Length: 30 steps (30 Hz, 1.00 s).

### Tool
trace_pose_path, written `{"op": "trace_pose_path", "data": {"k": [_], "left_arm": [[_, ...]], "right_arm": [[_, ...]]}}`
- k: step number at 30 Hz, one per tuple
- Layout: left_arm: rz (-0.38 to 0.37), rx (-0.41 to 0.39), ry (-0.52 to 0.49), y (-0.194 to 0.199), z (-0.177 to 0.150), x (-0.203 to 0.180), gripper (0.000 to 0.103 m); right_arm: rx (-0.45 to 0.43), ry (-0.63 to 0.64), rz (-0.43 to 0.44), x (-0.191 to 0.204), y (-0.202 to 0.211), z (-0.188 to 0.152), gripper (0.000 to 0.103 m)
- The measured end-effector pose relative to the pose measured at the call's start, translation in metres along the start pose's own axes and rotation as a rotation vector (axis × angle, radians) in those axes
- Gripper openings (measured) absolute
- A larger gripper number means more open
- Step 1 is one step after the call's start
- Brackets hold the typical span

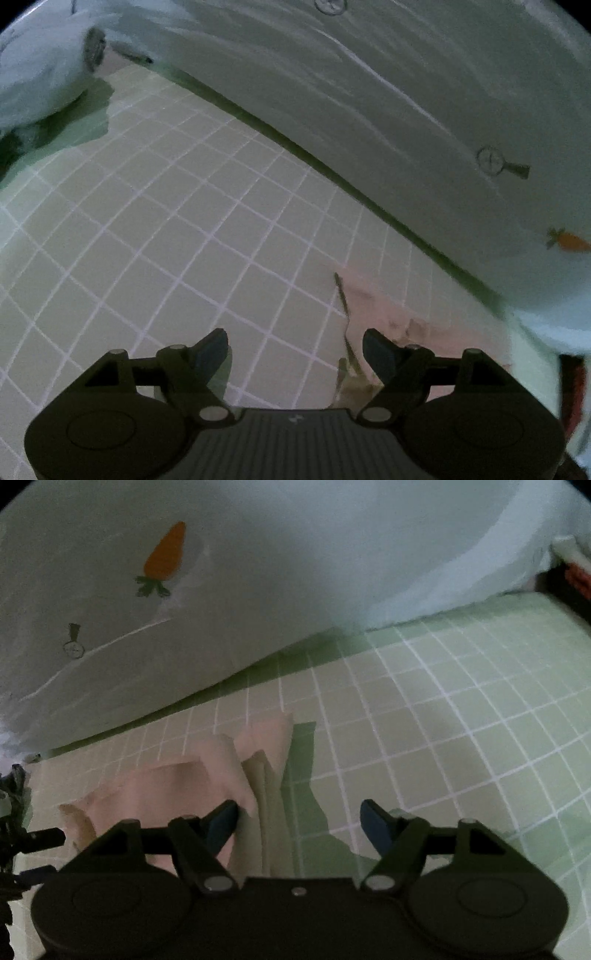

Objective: Fold clothes
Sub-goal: 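Pinch the folded peach top with both grippers and lift it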

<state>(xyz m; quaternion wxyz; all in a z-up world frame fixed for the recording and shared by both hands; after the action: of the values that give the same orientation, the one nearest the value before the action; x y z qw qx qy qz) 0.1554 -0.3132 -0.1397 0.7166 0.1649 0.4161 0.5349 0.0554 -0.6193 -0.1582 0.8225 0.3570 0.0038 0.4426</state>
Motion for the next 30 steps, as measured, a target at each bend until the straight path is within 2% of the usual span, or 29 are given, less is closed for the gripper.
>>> {"op": "trace_pose_path", "data": {"k": [6,10,13,16,18,19,21,23,27,30], "left_arm": [[-0.167,0.103,-0.073,0.000,-0.022,-0.018,0.086],[-0.191,0.157,-0.092,-0.012,-0.037,-0.028,0.086],[-0.191,0.150,-0.114,-0.017,-0.042,-0.033,0.087],[-0.195,0.144,-0.089,-0.018,-0.042,-0.032,0.084],[-0.206,0.148,-0.055,-0.016,-0.045,-0.029,0.063],[-0.212,0.150,-0.038,-0.016,-0.047,-0.028,0.058],[-0.238,0.174,0.002,-0.013,-0.050,-0.029,0.020],[-0.274,0.203,0.028,-0.008,-0.054,-0.035,0.019],[-0.357,0.209,-0.064,0.028,-0.067,-0.059,0.019],[-0.426,0.235,-0.093,0.053,-0.080,-0.072,0.019]], "right_arm": [[0.051,-0.032,0.041,0.007,-0.002,-0.012,0.076],[0.089,-0.064,0.068,0.009,-0.011,-0.019,0.077],[0.108,-0.075,0.078,0.010,-0.018,-0.022,0.079],[0.107,-0.069,0.096,0.015,-0.020,-0.021,0.080],[0.103,-0.099,0.129,0.014,-0.022,-0.021,0.074],[0.101,-0.116,0.147,0.014,-0.023,-0.022,0.062],[0.109,-0.141,0.173,0.012,-0.021,-0.025,0.040],[0.118,-0.165,0.199,0.010,-0.019,-0.028,0.029],[0.112,-0.227,0.227,-0.003,0.003,-0.030,0.026],[0.063,-0.281,0.201,-0.018,0.041,-0.032,0.026]]}}
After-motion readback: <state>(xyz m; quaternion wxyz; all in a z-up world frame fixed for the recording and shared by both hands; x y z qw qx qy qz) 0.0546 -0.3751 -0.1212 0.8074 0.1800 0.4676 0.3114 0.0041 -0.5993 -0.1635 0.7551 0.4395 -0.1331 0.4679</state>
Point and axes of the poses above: each gripper's, at about its wrist camera, not at the fingertips, and y roughly against the way its jaws point, x to its left, z to its top, the point moved 4 cm from there along -y, roughly the way its jaws point, and after that the axes turned 13 degrees about -x, right-handed, at the moved point
